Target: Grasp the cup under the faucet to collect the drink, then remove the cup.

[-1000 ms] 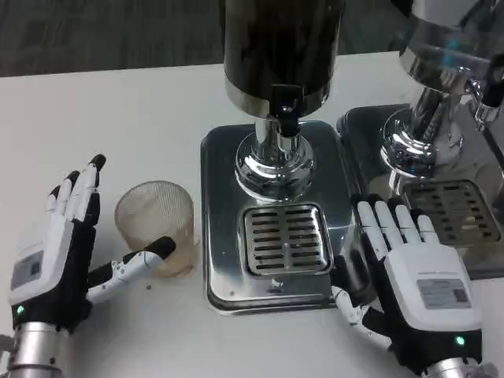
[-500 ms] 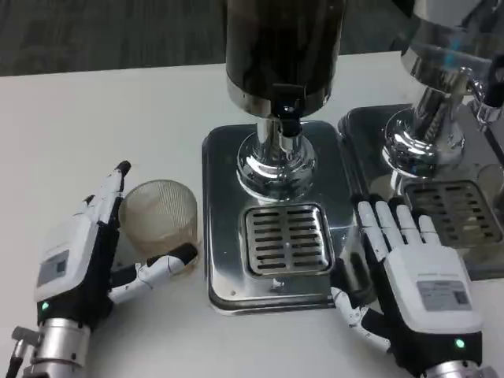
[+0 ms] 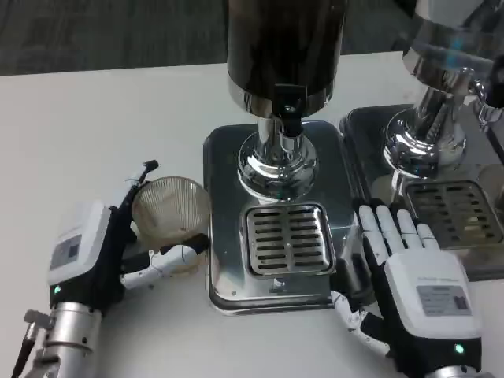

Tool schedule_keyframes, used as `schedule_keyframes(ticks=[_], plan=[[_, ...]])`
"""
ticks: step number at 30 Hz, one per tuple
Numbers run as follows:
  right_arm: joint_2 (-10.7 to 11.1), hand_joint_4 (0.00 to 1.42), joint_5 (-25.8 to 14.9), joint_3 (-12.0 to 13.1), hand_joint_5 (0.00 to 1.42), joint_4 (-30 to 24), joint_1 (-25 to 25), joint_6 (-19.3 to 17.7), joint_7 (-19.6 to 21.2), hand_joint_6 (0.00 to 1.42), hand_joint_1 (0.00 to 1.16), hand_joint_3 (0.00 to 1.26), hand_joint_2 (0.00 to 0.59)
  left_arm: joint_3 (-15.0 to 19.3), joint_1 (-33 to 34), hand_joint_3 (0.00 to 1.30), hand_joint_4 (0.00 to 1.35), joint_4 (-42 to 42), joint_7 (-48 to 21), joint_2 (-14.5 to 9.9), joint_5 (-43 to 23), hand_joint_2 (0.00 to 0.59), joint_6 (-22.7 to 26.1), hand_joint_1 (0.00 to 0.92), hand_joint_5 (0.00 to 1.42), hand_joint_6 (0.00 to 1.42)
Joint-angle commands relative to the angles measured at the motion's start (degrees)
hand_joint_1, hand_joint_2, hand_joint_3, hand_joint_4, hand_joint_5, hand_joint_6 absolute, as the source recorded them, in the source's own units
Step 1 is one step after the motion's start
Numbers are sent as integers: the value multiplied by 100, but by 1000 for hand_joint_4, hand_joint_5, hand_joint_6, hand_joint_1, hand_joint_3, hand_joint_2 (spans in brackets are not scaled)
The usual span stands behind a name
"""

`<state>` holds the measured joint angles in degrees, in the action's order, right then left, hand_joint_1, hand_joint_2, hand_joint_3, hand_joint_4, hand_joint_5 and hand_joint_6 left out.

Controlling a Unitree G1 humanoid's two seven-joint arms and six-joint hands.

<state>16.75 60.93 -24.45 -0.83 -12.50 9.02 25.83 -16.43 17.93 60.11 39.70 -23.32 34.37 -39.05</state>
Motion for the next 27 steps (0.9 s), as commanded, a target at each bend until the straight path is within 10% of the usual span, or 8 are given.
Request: schedule_keyframes(ticks=[1, 27], plan=[[-8, 0, 14, 3, 0, -118, -87, 31, 36, 69, 275, 0, 455, -112, -27, 235, 367, 96, 102, 12, 88, 57, -51, 287, 645, 829], [-38, 0, -15, 26, 0, -90, -75, 19, 43, 79, 287, 0, 449, -171, -117, 583, 766, 47, 1256, 47, 314, 99, -25, 448, 1024, 1185]])
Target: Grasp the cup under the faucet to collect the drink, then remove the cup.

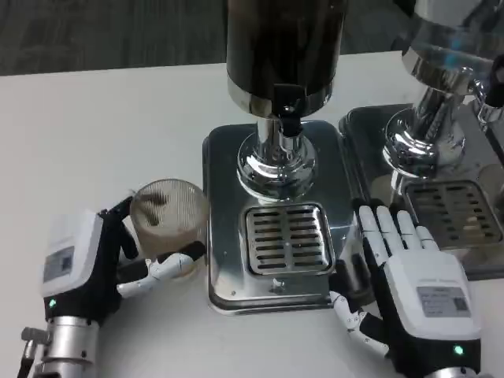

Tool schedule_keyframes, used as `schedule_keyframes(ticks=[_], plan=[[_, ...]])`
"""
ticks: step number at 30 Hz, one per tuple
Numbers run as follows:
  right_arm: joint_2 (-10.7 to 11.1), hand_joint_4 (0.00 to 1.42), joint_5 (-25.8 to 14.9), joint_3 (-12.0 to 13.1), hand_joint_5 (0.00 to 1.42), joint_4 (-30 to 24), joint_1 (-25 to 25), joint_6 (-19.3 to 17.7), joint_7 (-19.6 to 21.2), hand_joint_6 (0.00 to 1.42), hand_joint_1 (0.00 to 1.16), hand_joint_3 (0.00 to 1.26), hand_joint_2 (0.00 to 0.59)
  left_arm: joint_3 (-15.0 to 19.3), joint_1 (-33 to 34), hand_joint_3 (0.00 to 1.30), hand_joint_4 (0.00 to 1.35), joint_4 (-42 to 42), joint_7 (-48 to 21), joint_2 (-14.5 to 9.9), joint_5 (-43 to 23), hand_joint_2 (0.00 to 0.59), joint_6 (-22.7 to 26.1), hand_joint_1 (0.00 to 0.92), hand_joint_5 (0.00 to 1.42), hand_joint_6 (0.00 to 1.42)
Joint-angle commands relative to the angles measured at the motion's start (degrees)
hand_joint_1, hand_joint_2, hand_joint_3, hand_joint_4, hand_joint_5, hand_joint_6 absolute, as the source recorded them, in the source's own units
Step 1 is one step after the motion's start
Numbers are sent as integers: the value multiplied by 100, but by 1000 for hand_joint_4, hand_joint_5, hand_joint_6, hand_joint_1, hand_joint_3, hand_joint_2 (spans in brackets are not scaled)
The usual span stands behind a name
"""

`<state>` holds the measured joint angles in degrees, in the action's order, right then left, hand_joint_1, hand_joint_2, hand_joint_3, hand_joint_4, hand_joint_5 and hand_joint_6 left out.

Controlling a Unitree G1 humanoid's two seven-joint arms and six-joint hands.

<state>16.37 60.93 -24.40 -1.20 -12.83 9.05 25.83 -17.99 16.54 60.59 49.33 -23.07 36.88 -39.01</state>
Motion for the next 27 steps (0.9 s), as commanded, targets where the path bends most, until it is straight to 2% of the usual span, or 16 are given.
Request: schedule_keyframes(ticks=[1, 5, 10, 17, 27], plan=[[-1, 0, -17, 22, 0, -53, -43, 17, 44, 79, 288, 0, 449, -20, 23, 584, 766, -4, 319, 23, 67, 97, -28, 450, 1025, 1186], [2, 0, -11, 27, 0, -52, -44, 17, 59, 80, 291, 0, 448, -8, 10, 585, 757, -59, 474, 21, 64, 93, -78, 481, 1001, 1193], [7, 0, -13, 32, 0, -33, -23, -8, 84, 81, 294, 0, 448, 8, 37, 577, 736, -119, 560, 10, 29, 47, -185, 569, 964, 1182], [-1, 0, -14, 44, 0, -27, -13, -12, 124, 82, 297, 0, 448, 8, 4, 577, 735, -307, 580, 9, 33, 31, -384, 587, 962, 1182], [1, 0, -22, 72, 0, -8, 11, -19, 156, 82, 299, 0, 448, -148, 164, 577, 735, -327, 481, 174, 252, 26, -391, 591, 962, 1182]])
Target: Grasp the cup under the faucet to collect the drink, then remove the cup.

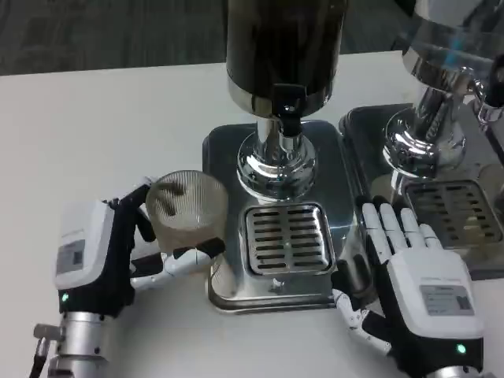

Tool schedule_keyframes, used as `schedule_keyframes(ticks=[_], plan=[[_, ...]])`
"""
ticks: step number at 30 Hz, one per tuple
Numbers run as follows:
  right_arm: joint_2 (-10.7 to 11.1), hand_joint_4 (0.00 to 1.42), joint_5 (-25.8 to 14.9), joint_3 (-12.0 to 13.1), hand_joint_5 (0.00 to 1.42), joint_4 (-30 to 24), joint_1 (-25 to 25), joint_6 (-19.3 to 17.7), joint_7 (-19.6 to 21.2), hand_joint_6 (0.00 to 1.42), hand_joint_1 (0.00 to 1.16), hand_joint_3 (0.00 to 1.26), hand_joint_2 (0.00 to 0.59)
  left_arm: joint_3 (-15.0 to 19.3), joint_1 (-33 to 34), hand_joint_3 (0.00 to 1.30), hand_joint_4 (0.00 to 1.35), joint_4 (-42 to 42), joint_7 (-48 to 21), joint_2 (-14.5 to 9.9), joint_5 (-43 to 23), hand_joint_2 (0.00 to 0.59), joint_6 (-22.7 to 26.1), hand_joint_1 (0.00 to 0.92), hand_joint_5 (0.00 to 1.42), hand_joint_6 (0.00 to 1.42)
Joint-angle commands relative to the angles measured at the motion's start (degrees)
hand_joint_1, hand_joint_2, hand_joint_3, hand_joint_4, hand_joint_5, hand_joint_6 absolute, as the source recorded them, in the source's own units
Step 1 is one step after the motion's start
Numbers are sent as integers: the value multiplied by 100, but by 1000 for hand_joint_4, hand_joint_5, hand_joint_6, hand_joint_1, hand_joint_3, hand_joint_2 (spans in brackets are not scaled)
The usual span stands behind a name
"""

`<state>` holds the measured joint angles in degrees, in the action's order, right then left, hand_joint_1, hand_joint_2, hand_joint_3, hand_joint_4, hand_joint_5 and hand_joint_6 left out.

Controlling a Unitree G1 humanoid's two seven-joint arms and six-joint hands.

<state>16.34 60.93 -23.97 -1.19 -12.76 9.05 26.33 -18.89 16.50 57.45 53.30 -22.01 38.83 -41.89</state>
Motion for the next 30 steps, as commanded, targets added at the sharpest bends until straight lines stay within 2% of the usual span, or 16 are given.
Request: schedule_keyframes(ticks=[1, 6, 20, 25, 30], plan=[[2, 0, -23, 35, 0, -15, -2, -15, 108, 82, 299, 0, 448, -88, 222, 577, 735, 16, 55, 105, 73, 26, -100, 592, 962, 1182], [-12, 0, -1, 35, 0, -44, -32, 7, 108, 82, 299, 0, 448, -313, 572, 581, 735, 162, -13, 286, 258, 23, -57, 599, 962, 1182], [-163, 0, 136, 33, 0, -414, -414, 319, 130, 82, 299, 0, 448, -819, 1679, 597, 753, 1262, -645, 1125, 412, 14, 468, 633, 971, 1196], [-160, 0, 228, 61, 0, -674, -616, 452, 47, 82, 299, 0, 448, -1078, 1812, 607, 753, 1416, -553, 1277, 553, 2, 705, 663, 973, 1203], [-149, 0, 260, 92, 0, -782, -706, 480, 8, 82, 299, 0, 448, -1201, 1739, 607, 763, 1524, -556, 1293, 528, 0, 865, 667, 973, 1199]])
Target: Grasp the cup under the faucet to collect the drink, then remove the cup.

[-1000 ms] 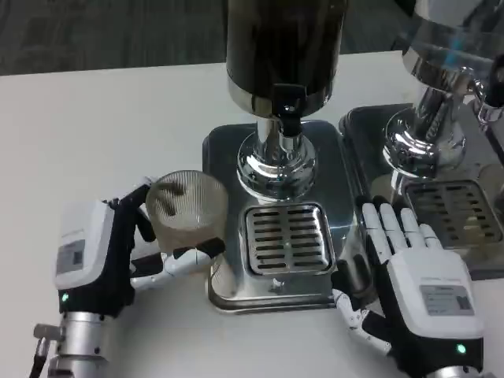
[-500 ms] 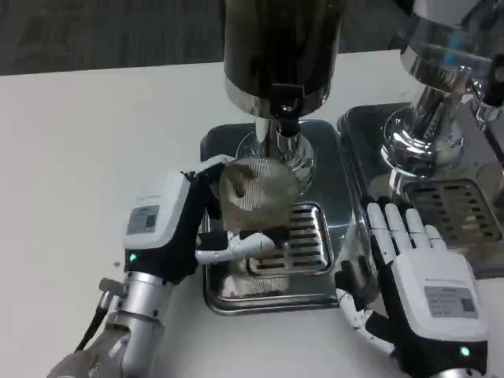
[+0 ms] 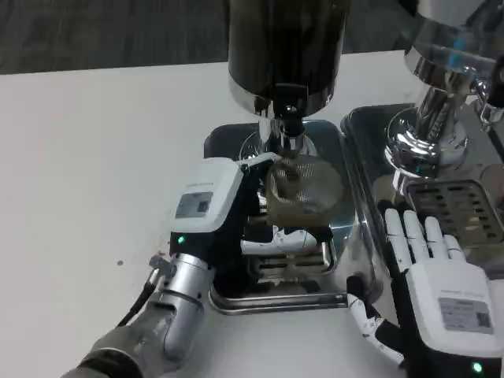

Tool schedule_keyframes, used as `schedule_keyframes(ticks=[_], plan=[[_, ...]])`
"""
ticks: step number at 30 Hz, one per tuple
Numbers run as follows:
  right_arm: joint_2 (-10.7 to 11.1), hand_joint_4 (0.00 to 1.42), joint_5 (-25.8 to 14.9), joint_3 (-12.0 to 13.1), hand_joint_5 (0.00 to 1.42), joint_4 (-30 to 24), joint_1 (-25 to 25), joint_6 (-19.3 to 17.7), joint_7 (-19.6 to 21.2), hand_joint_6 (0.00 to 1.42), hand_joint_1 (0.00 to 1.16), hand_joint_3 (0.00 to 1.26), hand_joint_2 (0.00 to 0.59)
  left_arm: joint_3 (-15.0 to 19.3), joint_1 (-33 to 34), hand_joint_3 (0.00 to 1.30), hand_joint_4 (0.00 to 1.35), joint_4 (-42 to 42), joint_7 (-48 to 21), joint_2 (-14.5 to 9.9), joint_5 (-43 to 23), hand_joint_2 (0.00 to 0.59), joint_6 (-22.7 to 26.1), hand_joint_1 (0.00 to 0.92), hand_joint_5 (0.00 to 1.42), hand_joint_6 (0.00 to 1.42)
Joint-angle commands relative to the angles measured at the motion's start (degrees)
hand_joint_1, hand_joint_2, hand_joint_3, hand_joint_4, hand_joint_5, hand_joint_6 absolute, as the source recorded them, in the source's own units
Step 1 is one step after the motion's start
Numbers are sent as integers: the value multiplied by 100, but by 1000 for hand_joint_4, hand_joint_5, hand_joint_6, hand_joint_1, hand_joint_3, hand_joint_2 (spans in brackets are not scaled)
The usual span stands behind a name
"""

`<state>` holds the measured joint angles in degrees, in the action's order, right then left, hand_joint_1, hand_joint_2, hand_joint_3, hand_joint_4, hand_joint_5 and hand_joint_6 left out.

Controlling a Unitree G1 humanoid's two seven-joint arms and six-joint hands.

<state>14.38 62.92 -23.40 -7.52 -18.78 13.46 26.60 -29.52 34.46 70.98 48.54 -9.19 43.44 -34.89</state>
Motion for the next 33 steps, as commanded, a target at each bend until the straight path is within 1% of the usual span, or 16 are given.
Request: schedule_keyframes(ticks=[1, 4, 6, 7, 8, 10, 11, 12, 14, 18, 21, 22, 24, 25, 30, 33], plan=[[50, 0, 69, 40, 0, -157, -106, 37, -21, 82, 299, 0, 448, -153, -80, 607, 763, 188, -81, 1, 52, 0, 186, 667, 973, 1198], [48, 0, 65, 49, 0, -152, -84, 20, -45, 82, 299, 0, 448, -172, -133, 603, 763, 201, -31, -44, 33, 0, 232, 664, 973, 1198], [59, 0, 47, 54, 0, -131, -57, -7, -60, 82, 299, 0, 448, -165, -159, 576, 725, 202, -17, -70, 17, 0, 256, 653, 950, 1179], [61, 0, 42, 50, 0, -117, -38, -19, -65, 82, 299, 0, 448, -160, -168, 555, 692, 200, -10, -80, 11, 0, 265, 630, 929, 1147], [62, 0, 38, 49, 0, -111, -29, -27, -68, 82, 299, 0, 448, -140, -186, 532, 661, 186, 21, -100, -7, 0, 247, 589, 908, 1121], [55, 0, 18, 38, 0, -54, 29, -55, -73, 82, 299, 0, 448, -107, -219, 422, 578, 144, 99, -145, -31, 24, 196, 344, 876, 1024], [55, 0, 6, 38, 0, -28, 51, -70, -74, 82, 299, 0, 448, -93, -229, 362, 528, 125, 126, -164, -43, 32, 167, 258, 844, 972], [59, 0, -4, 40, 0, -12, 64, -82, -73, 82, 299, 0, 448, -65, -239, 308, 466, 107, 149, -184, -71, 42, 122, 201, 803, 913], [57, 0, -27, 47, 0, 32, 94, -102, -65, 82, 299, 0, 448, -6, -258, 247, 386, 77, 182, -215, -129, 45, 33, 107, 739, 837], [49, 0, -70, 63, 0, 88, 116, -127, -47, 82, 299, 0, 448, 93, -274, 236, 434, 25, 131, -256, -219, 26, -140, 5, 733, 796], [42, 0, -89, 73, 0, 116, 126, -142, -36, 82, 299, 0, 448, 141, -296, 205, 390, -49, 115, -299, -274, 7, -271, 0, 687, 717], [37, 0, -88, 77, 0, 121, 123, -133, -25, 82, 301, 0, 446, 169, -331, 180, 350, -109, 126, -345, -303, 7, -357, 0, 637, 648], [13, 0, -70, 83, 0, 127, 110, -93, 11, 82, 311, 0, 433, 260, -427, 125, 234, -289, 56, -499, -402, 0, -599, 0, 505, 471], [3, 0, -69, 89, 0, 130, 98, -84, 32, 82, 311, 0, 431, 321, -520, 108, 193, -451, 31, -635, -457, 0, -776, 0, 472, 410], [-49, 0, -142, 155, 0, 215, 134, -96, 93, 82, 309, 0, 411, 575, -919, 42, 51, -1053, -246, -1061, -710, 0, -1245, 0, 308, 239], [-46, 0, -200, 173, 0, 293, 219, -145, 91, 82, 308, 0, 410, 808, -1196, 39, 28, -1494, -522, -1264, -965, 0, -1461, 0, 265, 173]])
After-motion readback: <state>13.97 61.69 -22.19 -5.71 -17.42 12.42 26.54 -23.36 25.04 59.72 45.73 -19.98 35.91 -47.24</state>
